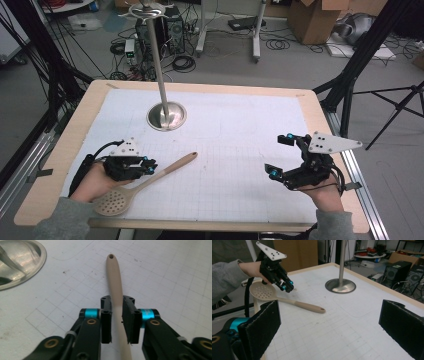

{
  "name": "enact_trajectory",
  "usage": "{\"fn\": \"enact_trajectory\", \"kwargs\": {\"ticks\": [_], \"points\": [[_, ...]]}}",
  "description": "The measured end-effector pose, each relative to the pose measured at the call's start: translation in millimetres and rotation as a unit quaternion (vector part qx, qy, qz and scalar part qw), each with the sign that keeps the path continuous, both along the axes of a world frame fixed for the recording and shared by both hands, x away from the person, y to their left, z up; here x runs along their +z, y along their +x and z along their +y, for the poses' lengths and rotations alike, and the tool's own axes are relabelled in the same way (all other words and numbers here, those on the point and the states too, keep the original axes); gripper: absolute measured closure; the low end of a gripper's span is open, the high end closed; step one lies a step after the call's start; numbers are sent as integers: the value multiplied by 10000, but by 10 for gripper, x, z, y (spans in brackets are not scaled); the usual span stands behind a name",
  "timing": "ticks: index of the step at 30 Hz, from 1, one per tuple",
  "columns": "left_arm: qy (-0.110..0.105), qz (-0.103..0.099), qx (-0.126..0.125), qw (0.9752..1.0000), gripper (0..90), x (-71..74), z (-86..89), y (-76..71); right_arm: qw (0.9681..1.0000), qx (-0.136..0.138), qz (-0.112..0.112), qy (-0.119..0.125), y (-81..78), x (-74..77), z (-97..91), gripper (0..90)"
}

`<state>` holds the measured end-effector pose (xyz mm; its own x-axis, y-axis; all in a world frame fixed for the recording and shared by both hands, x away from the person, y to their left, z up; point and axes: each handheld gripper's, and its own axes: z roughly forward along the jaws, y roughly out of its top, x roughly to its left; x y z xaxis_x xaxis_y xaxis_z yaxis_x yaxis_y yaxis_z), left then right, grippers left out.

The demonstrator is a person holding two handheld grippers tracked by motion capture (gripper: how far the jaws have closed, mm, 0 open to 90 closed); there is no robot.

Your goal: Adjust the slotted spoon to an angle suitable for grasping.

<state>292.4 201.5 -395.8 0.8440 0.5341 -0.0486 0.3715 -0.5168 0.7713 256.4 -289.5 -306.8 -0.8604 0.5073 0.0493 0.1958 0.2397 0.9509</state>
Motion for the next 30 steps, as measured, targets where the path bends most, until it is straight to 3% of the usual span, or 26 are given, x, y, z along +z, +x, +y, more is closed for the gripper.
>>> {"fn": "enact_trajectory", "kwargs": {"ticks": [3,7,10,12,16,30], "points": [[-128,16,49,9999,604,38,-8,-25,10000,77,16,-15,39,-8,41,25],[-199,-165,-118,9996,409,95,-34,-58,9999,121,35,-15,54,-12,61,25],[-60,-342,-141,9993,264,116,-69,-96,10000,88,13,16,49,-4,43,25],[-13,-329,-191,9993,161,122,-79,-111,10000,67,0,40,43,4,39,25],[-77,-290,-379,9988,142,117,-73,-147,9999,92,19,56,54,10,67,25],[35,-244,-218,9995,143,54,-19,-184,9998,217,15,-37,125,2,186,25]]}}
